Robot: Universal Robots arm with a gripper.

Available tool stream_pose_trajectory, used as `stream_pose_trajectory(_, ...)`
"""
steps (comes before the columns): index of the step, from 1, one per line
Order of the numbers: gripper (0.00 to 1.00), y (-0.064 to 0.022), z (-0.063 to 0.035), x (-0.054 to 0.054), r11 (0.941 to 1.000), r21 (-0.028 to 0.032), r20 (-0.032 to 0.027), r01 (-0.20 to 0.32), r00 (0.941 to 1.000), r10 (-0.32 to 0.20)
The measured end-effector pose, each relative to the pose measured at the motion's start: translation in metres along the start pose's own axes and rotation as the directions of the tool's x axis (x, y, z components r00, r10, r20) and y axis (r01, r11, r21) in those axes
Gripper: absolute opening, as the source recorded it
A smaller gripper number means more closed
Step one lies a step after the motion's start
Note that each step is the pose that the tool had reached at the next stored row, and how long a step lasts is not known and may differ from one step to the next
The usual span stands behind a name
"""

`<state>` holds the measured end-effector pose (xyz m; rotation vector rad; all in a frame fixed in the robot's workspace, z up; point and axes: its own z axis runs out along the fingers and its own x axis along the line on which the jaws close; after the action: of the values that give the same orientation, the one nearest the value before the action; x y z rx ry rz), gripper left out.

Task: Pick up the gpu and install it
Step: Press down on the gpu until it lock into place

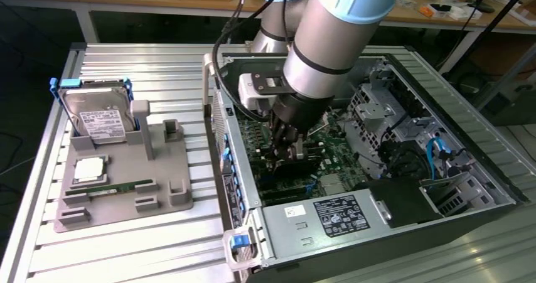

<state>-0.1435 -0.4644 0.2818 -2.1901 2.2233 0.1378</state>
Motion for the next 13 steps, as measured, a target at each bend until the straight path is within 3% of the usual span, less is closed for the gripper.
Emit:
stream_pose_trajectory(7,0.11,0.0214,0.0012,0.0,1.0,-0.0001,0.0044,0.0,1.0,0.0)
stream_pose_trajectory(13,0.11,0.0229,0.002,0.0,1.0,0.0001,0.0051,0.0,1.0,0.0)
